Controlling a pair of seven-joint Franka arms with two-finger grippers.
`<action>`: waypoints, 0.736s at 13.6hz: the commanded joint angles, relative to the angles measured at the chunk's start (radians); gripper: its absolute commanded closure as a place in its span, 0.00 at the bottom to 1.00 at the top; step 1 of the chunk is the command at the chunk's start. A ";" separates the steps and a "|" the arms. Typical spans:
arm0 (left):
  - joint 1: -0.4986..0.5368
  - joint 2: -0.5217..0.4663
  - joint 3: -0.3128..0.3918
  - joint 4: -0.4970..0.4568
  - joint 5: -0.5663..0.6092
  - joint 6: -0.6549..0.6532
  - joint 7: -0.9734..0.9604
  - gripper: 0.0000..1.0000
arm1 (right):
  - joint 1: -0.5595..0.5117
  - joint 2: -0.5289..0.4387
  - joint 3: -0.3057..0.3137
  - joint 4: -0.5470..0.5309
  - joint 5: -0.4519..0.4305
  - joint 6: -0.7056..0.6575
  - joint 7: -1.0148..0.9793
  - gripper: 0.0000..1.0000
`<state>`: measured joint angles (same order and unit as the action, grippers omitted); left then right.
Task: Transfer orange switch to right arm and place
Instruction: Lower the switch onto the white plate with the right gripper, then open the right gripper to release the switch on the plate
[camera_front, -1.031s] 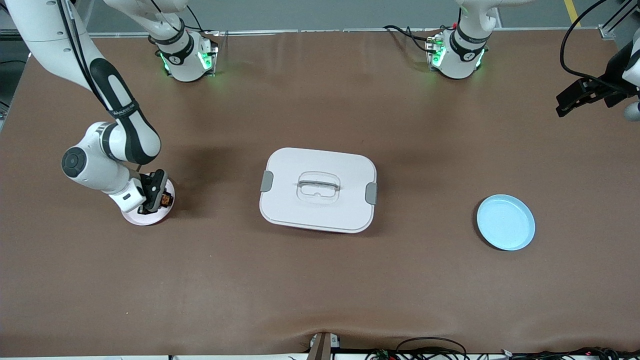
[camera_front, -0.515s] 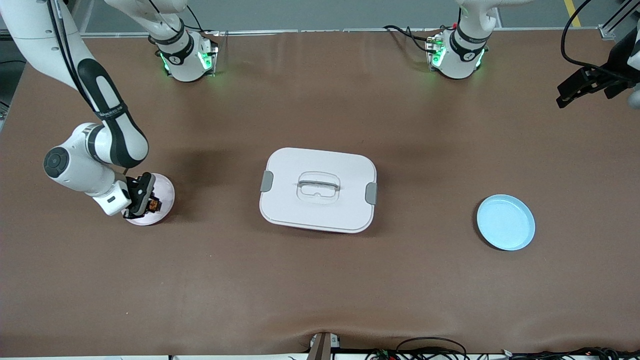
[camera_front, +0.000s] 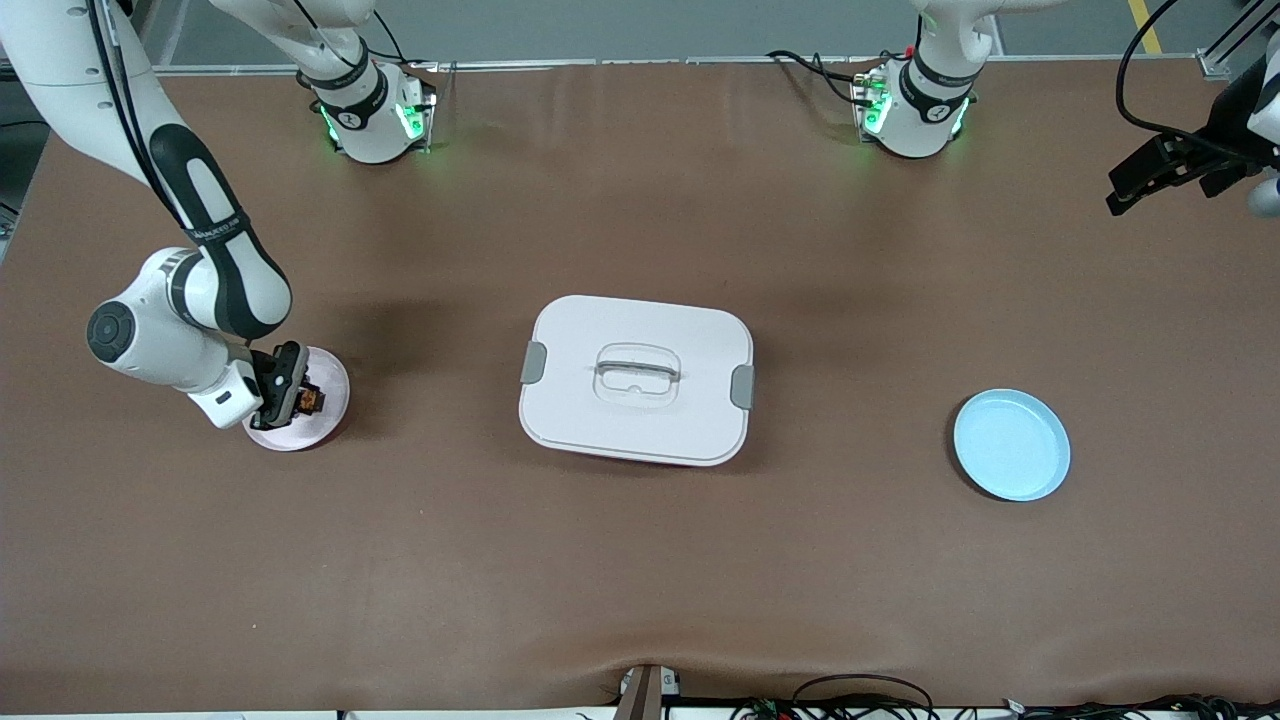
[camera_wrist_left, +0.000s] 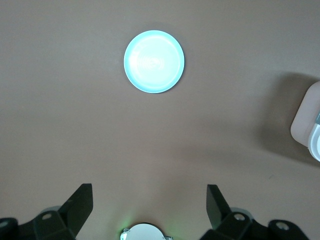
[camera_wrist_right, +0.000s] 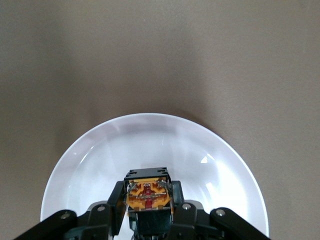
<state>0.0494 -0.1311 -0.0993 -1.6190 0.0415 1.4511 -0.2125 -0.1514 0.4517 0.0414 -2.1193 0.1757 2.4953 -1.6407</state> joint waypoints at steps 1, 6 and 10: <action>0.006 -0.028 0.000 -0.027 -0.017 0.015 0.022 0.00 | -0.007 -0.004 0.006 0.001 0.011 -0.010 -0.021 0.98; 0.004 -0.025 0.000 -0.024 -0.017 0.015 0.024 0.00 | -0.030 -0.005 0.006 0.016 0.013 -0.007 -0.016 0.00; 0.004 -0.024 0.000 -0.024 -0.015 0.015 0.024 0.00 | -0.025 -0.021 0.006 0.129 0.016 -0.123 0.004 0.00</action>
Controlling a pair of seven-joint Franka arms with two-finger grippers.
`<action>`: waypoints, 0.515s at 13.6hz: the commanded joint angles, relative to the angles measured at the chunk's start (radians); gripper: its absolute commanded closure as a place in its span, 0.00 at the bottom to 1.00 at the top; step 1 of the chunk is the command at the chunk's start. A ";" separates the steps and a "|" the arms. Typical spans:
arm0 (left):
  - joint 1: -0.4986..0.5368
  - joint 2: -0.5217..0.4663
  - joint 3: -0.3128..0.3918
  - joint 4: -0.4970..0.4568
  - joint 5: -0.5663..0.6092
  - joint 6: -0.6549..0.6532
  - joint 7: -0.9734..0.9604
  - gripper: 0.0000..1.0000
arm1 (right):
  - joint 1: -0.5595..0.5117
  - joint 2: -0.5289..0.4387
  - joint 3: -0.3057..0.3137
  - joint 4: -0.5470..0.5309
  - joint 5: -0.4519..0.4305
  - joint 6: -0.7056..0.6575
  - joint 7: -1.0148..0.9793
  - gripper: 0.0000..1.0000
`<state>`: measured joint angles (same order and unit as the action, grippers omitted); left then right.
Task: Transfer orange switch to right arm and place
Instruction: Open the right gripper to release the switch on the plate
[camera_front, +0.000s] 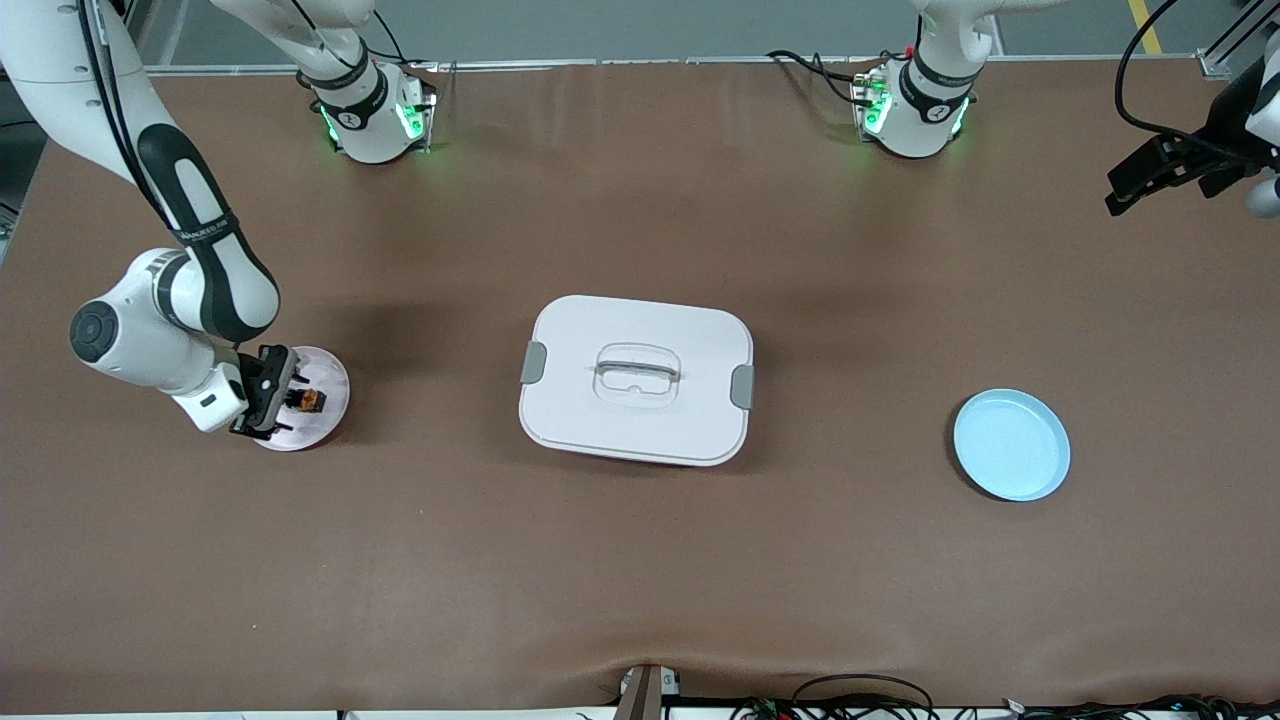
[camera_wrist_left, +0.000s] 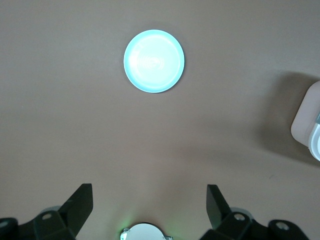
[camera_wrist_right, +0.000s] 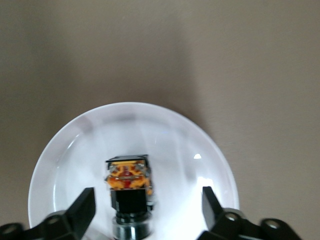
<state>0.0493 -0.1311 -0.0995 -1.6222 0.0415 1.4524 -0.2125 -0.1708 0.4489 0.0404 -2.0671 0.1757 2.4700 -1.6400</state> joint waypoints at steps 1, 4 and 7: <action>0.004 -0.024 0.000 -0.019 -0.015 0.014 0.024 0.00 | -0.004 -0.016 0.007 0.144 0.018 -0.182 0.020 0.00; 0.004 -0.025 0.000 -0.019 -0.015 0.014 0.024 0.00 | 0.023 -0.015 0.010 0.313 0.013 -0.331 0.118 0.00; 0.004 -0.025 0.000 -0.019 -0.015 0.014 0.022 0.00 | 0.077 -0.024 0.007 0.419 0.010 -0.442 0.268 0.00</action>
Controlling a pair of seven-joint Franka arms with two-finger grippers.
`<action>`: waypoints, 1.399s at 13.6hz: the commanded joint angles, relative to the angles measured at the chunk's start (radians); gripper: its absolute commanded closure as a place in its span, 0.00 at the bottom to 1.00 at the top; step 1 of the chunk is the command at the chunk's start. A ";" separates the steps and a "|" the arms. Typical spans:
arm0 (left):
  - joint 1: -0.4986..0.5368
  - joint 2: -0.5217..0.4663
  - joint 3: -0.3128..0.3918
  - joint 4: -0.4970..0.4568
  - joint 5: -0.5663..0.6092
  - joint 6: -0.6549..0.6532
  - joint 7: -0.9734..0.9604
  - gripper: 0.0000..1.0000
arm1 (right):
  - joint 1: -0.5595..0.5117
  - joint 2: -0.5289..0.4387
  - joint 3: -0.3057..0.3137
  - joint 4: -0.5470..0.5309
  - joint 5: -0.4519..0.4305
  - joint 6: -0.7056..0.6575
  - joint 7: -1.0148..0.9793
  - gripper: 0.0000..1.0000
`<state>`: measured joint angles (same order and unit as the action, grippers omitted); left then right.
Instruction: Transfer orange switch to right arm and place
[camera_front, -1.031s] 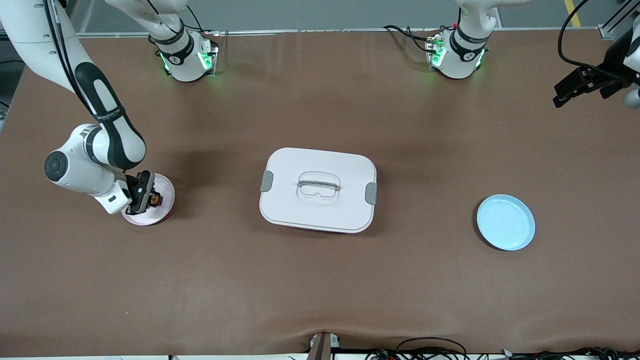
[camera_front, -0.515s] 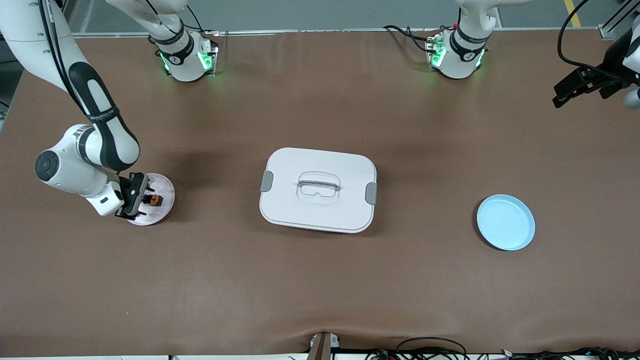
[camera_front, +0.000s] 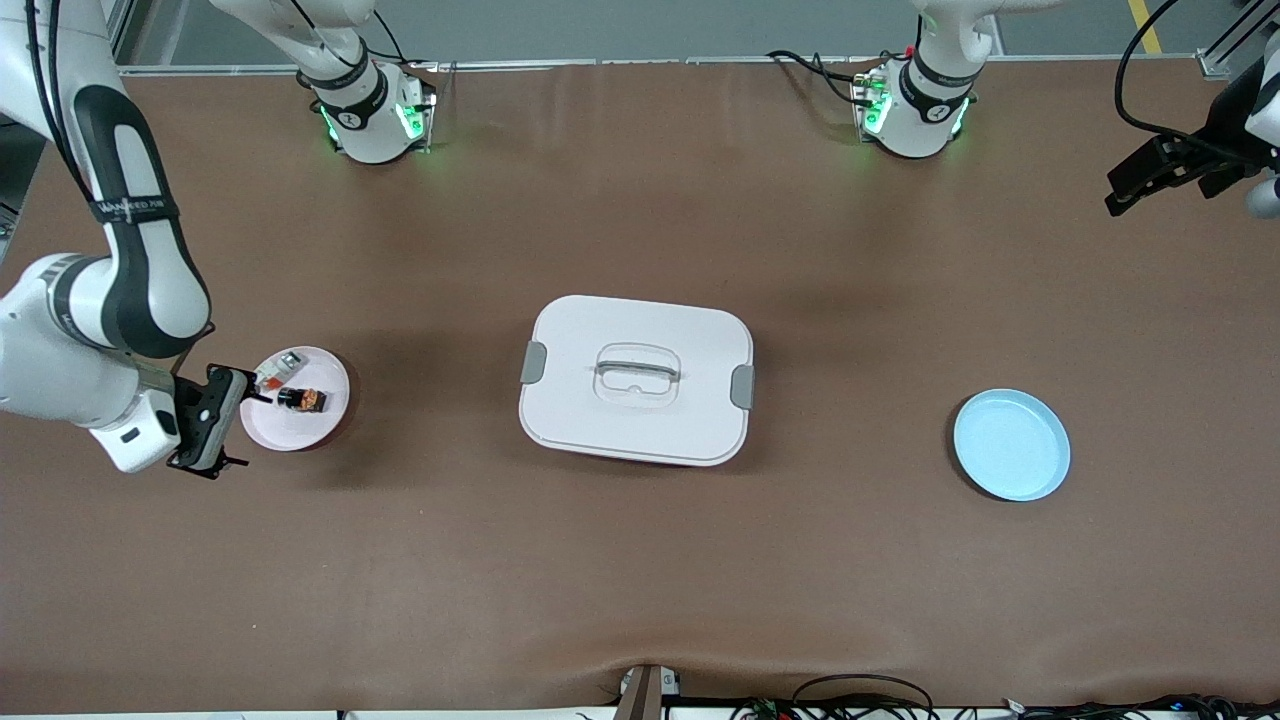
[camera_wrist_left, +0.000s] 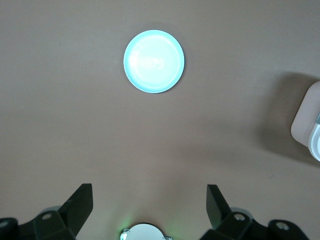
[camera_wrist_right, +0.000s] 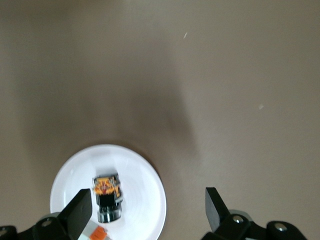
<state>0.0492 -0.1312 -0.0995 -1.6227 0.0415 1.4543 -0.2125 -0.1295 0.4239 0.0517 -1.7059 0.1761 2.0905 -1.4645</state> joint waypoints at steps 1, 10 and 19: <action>0.004 -0.025 0.000 -0.019 -0.015 0.011 0.024 0.00 | 0.060 -0.017 -0.006 0.071 0.007 -0.082 0.172 0.00; 0.006 -0.025 0.003 -0.003 -0.017 0.011 0.021 0.00 | 0.048 -0.204 0.002 -0.050 -0.139 -0.055 1.186 0.00; 0.003 -0.004 0.003 -0.005 -0.018 0.037 0.015 0.00 | 0.063 -0.402 0.005 0.040 -0.142 -0.332 1.441 0.00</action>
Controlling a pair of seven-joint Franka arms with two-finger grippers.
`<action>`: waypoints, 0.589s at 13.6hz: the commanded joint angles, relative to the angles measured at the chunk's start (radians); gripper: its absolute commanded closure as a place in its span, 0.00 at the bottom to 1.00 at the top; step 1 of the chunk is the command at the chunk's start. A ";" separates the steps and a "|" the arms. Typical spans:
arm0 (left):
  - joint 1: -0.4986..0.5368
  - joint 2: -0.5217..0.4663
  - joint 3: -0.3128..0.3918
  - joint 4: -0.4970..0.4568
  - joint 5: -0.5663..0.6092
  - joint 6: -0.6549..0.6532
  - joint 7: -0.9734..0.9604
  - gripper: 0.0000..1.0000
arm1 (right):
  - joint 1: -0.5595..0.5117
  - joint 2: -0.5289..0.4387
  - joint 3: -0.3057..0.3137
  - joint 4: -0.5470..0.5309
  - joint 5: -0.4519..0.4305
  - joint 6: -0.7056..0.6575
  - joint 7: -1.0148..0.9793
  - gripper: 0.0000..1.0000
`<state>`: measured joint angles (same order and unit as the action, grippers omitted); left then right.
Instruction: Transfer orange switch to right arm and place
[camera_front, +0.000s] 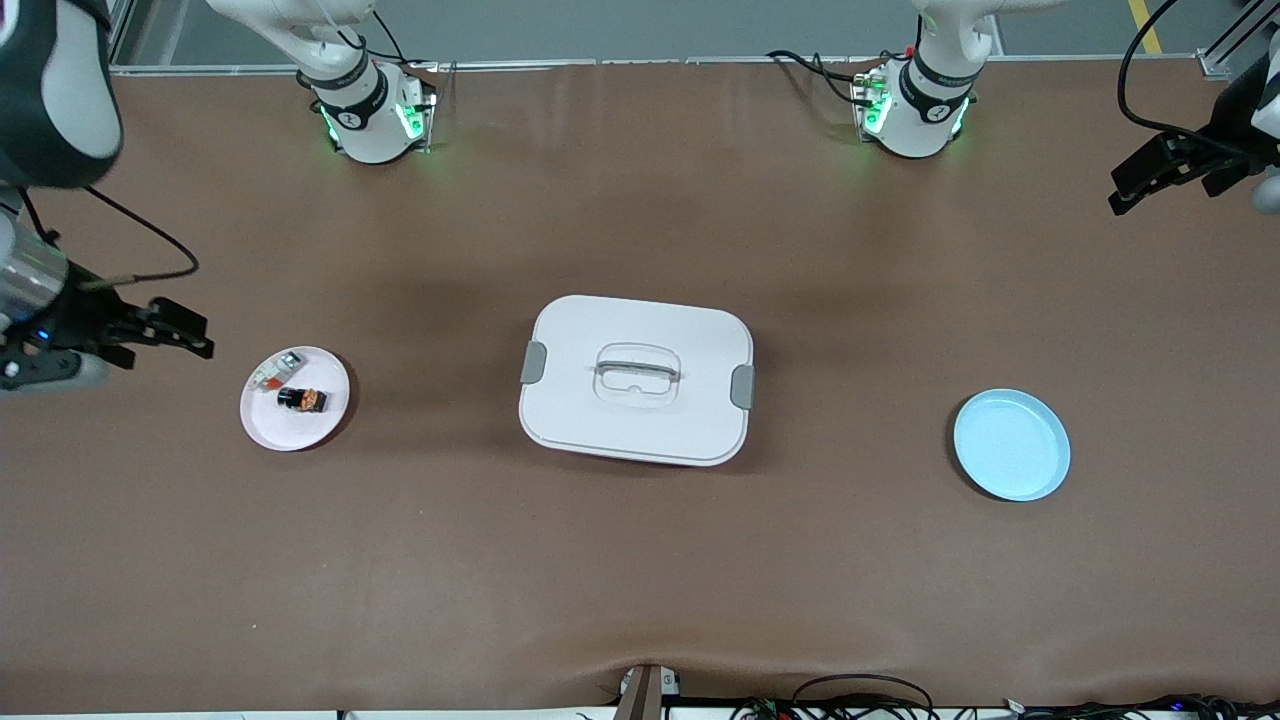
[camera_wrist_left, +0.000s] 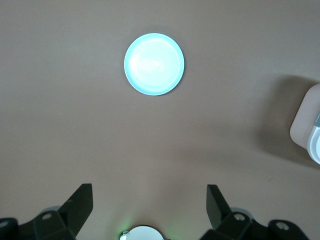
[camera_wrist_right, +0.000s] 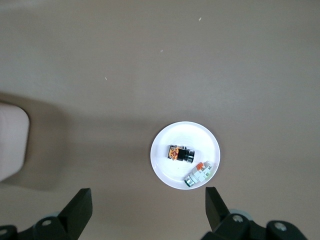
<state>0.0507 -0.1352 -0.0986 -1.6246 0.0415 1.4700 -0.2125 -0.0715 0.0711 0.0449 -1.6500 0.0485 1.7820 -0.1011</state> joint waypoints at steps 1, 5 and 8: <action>-0.002 0.003 0.002 -0.008 -0.022 0.039 0.015 0.00 | 0.007 -0.075 0.012 -0.036 -0.013 -0.030 0.104 0.00; -0.018 0.026 0.002 -0.012 -0.023 0.087 0.013 0.00 | 0.009 -0.151 0.013 -0.099 -0.012 -0.019 0.112 0.00; -0.046 0.045 0.007 -0.008 -0.023 0.102 -0.004 0.00 | 0.004 -0.151 0.010 -0.073 -0.010 -0.073 0.112 0.00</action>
<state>0.0228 -0.0940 -0.1001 -1.6322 0.0377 1.5552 -0.2133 -0.0641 -0.0604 0.0536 -1.7226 0.0485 1.7358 -0.0065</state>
